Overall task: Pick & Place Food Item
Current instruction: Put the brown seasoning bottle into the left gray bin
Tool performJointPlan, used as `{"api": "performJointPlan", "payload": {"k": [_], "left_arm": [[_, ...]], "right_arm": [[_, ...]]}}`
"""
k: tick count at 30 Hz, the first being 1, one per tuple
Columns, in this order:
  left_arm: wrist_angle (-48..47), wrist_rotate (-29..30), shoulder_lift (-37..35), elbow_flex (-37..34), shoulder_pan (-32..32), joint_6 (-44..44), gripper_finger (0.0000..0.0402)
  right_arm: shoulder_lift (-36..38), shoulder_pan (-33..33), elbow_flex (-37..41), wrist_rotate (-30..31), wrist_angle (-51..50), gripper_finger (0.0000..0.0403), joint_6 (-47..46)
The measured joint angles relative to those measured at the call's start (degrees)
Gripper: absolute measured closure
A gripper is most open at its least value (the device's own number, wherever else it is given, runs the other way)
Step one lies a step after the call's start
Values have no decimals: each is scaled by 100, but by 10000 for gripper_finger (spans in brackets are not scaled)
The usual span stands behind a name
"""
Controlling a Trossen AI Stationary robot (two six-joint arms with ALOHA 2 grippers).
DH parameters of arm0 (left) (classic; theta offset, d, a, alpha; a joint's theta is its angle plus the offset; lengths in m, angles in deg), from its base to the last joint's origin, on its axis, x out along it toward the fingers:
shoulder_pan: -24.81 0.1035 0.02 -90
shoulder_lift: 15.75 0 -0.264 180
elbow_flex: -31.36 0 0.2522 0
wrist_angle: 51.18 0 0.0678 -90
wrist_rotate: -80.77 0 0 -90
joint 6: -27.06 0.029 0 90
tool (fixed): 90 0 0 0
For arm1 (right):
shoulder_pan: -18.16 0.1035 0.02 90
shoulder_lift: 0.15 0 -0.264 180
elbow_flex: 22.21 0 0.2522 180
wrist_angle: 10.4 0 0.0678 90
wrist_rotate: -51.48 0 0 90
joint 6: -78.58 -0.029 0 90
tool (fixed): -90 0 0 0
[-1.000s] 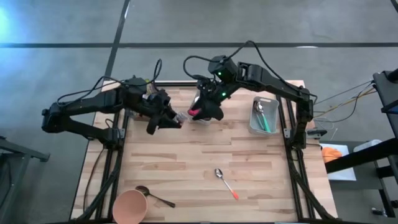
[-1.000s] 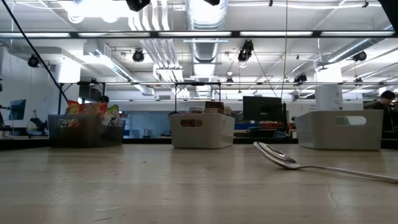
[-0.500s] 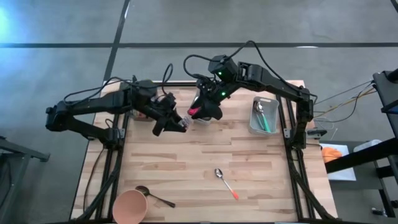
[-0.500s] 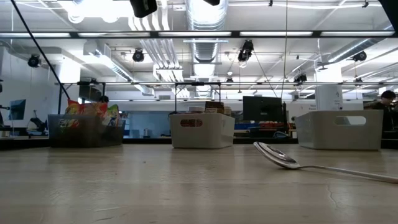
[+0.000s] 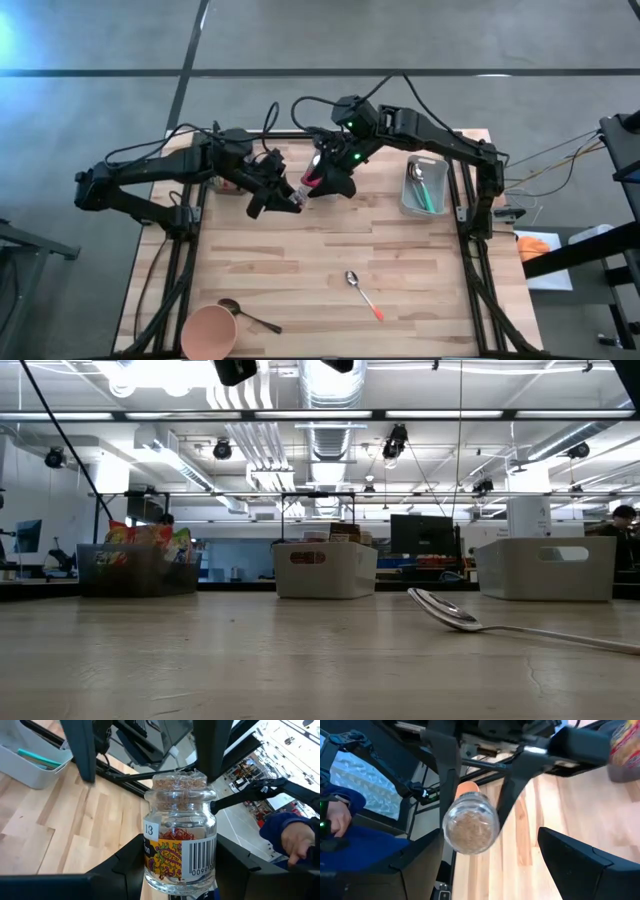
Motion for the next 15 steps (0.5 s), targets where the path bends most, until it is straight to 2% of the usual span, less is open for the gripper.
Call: {"api": "performJointPlan", "payload": {"k": [15], "left_arm": [[-19, 4, -1, -4, 0, -4, 226]], "right_arm": [[-1, 106, 344, -16, 639, 85, -236]]}}
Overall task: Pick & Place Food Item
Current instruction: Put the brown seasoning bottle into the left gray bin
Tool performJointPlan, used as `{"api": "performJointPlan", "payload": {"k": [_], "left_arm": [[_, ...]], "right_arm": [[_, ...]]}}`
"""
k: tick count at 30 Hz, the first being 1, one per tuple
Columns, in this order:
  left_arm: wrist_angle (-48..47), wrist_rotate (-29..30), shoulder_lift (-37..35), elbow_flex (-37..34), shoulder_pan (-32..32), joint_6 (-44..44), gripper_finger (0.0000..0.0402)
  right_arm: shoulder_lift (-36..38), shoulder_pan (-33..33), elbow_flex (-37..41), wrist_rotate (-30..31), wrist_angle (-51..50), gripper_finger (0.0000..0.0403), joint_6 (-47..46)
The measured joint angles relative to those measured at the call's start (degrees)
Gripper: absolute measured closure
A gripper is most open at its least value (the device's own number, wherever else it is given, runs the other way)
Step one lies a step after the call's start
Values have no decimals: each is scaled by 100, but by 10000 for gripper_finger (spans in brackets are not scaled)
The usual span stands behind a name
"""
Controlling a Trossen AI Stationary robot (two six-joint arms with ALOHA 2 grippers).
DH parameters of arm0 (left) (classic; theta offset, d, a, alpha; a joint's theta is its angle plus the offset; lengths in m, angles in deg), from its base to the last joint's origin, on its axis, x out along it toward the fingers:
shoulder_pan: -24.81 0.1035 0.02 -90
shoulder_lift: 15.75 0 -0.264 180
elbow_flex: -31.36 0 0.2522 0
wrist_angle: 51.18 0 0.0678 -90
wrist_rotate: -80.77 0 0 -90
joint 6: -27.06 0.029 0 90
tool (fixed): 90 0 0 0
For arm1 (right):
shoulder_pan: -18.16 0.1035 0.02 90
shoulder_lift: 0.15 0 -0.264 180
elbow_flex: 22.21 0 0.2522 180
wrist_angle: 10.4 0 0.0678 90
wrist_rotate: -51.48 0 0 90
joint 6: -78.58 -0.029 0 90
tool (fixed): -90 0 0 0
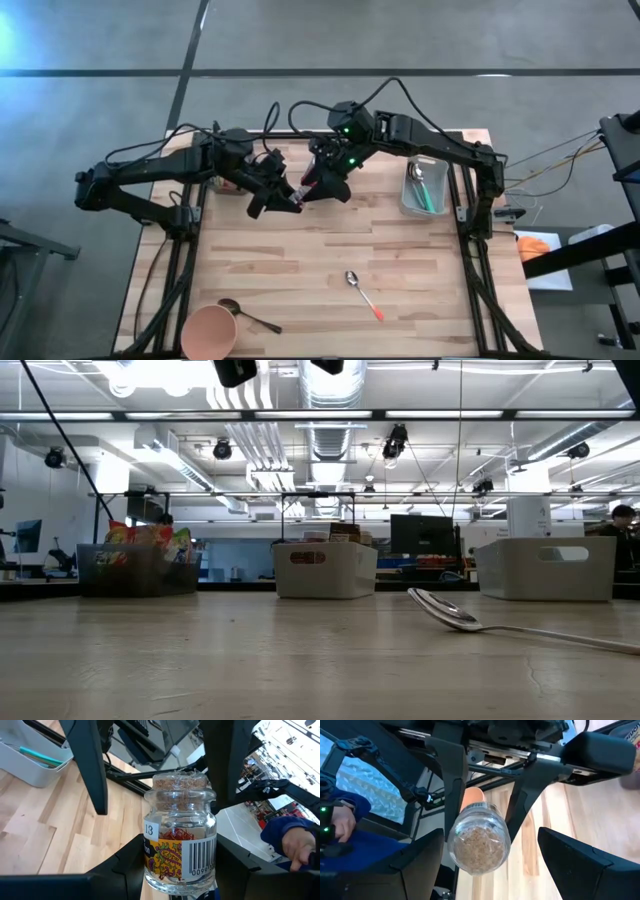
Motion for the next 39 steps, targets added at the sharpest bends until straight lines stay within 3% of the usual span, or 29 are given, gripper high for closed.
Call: {"api": "performJointPlan", "payload": {"k": [14, 17, 23, 29, 39], "left_arm": [[11, 0, -2, -4, 0, -33, 226], [11, 0, -2, -4, 0, -33, 226], [-15, 83, 0, -11, 2, -68, 226], [-7, 92, 0, -11, 2, -126, 225], [173, 413, -19, 4, 6, -426, 49]], "right_arm": [[1, 29, 119, 1, 179, 90, -22], [0, 37, 129, 0, 203, 120, -22], [5, 37, 180, -4, 221, 226, -21], [7, 35, 188, -11, 219, 235, -71], [-4, 30, 142, 35, 188, 235, -323]]}}
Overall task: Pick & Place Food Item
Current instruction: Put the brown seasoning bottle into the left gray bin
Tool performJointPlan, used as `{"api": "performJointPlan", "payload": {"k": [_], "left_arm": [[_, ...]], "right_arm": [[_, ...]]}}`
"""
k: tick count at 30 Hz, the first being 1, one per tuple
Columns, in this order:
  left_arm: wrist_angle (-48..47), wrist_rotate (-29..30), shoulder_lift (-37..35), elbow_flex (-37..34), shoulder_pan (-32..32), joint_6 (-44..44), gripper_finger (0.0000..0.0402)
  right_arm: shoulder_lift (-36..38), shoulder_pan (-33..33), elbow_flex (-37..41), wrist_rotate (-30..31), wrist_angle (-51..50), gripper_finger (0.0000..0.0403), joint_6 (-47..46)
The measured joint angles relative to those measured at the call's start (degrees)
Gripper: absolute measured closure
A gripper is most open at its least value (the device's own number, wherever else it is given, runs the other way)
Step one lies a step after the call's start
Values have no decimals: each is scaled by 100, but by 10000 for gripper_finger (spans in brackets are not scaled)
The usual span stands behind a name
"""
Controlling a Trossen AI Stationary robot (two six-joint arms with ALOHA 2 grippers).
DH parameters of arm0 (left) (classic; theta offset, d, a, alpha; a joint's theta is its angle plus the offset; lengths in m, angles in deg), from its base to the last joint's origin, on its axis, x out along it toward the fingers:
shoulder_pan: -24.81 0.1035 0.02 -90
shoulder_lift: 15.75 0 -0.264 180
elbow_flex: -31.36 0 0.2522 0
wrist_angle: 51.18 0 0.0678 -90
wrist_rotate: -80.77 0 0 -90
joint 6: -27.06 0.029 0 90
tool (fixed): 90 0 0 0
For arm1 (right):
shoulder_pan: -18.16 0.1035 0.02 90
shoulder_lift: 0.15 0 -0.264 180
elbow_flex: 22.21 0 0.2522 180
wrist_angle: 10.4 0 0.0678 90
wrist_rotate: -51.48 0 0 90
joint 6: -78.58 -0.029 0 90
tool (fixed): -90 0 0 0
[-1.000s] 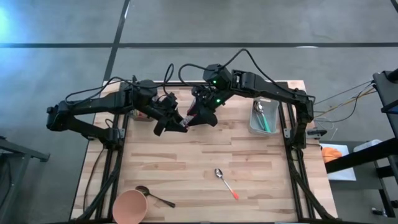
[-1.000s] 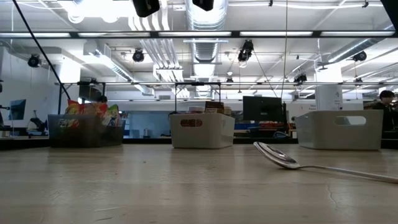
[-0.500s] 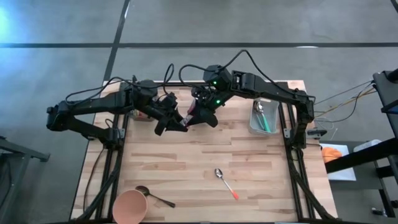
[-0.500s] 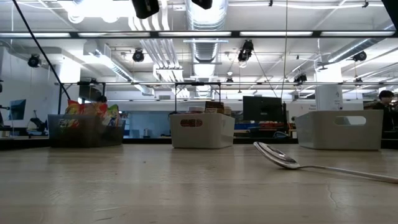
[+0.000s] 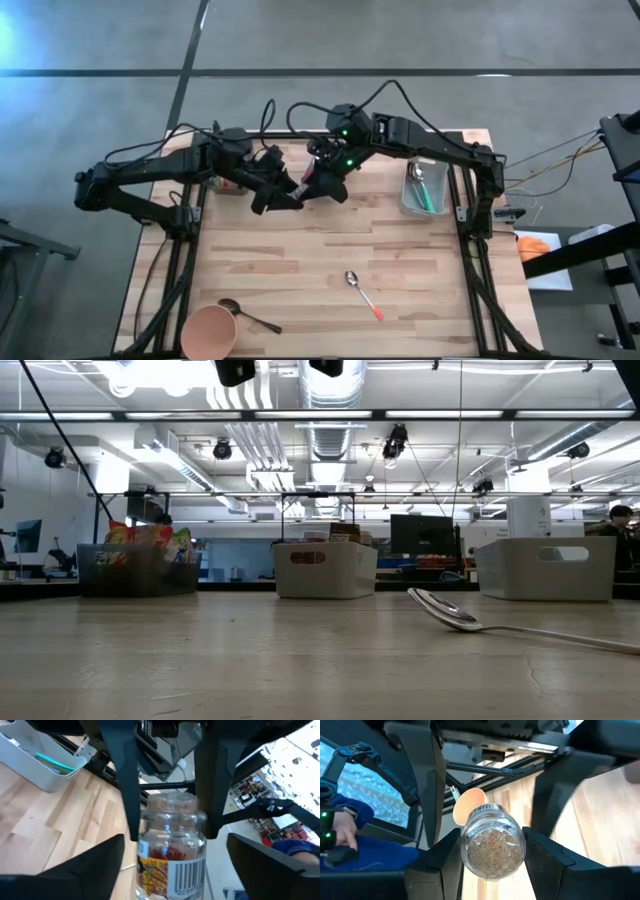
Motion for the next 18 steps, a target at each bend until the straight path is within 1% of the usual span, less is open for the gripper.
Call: {"api": "performJointPlan", "payload": {"k": [3, 6, 12, 18], "left_arm": [[-12, 0, -2, 76, 11, -64, 18], [-54, 1, -20, 202, 27, -81, 6], [-597, -2, -222, 405, 167, -147, 26], [-1428, -5, -708, 363, 159, -149, 45]], "right_arm": [[-1, 5, -66, -13, -20, 235, 0], [0, -9, -128, -16, -19, 235, 2], [39, -69, -309, 50, -292, 235, 3], [59, -287, -710, 832, -1326, 235, 345]]}}
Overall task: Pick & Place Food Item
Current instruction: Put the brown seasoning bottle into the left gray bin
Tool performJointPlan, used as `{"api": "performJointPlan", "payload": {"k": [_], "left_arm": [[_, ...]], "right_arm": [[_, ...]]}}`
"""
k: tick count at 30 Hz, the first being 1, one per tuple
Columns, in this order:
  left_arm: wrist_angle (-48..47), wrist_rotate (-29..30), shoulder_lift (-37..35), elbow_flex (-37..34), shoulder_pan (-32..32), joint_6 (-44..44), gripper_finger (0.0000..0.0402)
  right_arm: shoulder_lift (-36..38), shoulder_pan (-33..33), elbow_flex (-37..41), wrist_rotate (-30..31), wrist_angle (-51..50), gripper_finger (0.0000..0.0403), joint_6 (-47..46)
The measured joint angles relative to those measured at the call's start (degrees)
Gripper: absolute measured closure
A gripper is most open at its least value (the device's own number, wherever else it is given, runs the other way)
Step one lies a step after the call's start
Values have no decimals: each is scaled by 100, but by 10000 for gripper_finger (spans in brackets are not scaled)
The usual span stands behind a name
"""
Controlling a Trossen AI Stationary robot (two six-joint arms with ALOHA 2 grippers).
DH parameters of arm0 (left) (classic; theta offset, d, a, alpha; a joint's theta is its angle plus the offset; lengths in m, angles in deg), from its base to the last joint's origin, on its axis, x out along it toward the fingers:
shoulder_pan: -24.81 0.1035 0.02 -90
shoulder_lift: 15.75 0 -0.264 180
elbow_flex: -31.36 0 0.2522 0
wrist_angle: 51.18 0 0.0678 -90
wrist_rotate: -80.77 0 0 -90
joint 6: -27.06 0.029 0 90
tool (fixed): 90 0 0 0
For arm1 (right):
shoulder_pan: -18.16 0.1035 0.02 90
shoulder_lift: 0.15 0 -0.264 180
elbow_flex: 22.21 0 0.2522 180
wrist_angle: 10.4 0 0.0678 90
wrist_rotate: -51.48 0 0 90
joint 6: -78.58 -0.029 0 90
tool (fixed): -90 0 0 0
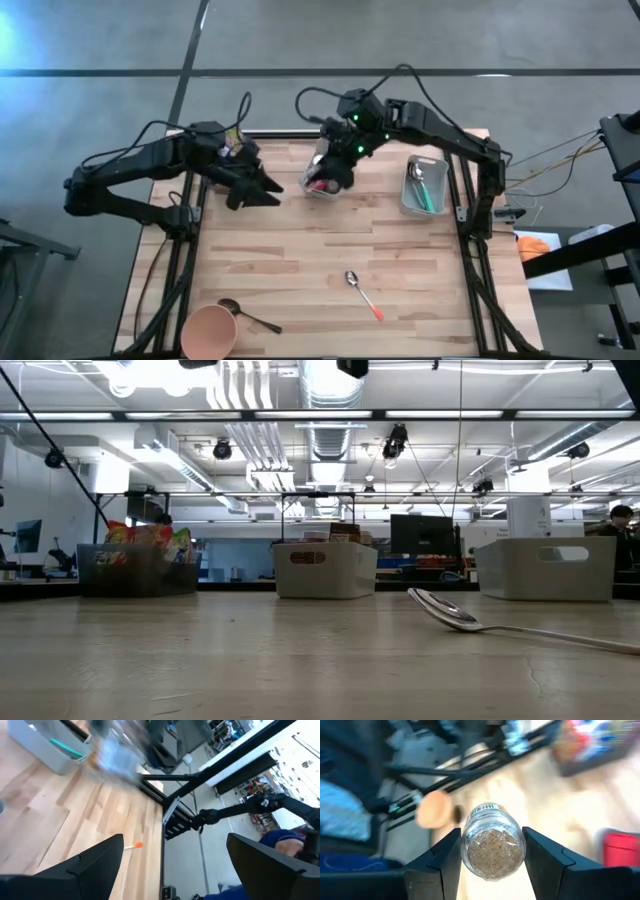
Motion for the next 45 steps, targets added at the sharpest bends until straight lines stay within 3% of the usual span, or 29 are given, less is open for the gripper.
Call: {"api": "performJointPlan", "payload": {"k": [14, 20, 26, 30, 36, 42, 45], "left_arm": [[-453, 720, -586, -8, -2, 281, 48], [-458, 831, -554, -8, 1, 350, 48], [-609, 898, -545, -10, 1, 346, 48], [-753, 908, -545, -13, 1, 309, 48], [-756, 1199, -543, -13, -2, 300, 48], [-790, 1427, -532, -13, -2, 282, 48], [-888, 1443, -523, -13, -2, 282, 48]], "right_arm": [[-404, -1490, -64, 277, -280, 235, -164], [-856, -1884, -61, 428, -289, 235, 599], [-997, -1977, -53, 1327, -316, 235, 1702], [-998, -2052, -55, 1360, -277, 235, 1740], [-1070, -2133, -64, 921, -298, 235, 1436], [-1452, -2030, -53, 934, -375, 235, 1477], [-1615, -1994, -55, 1274, -461, 235, 1742]]}}
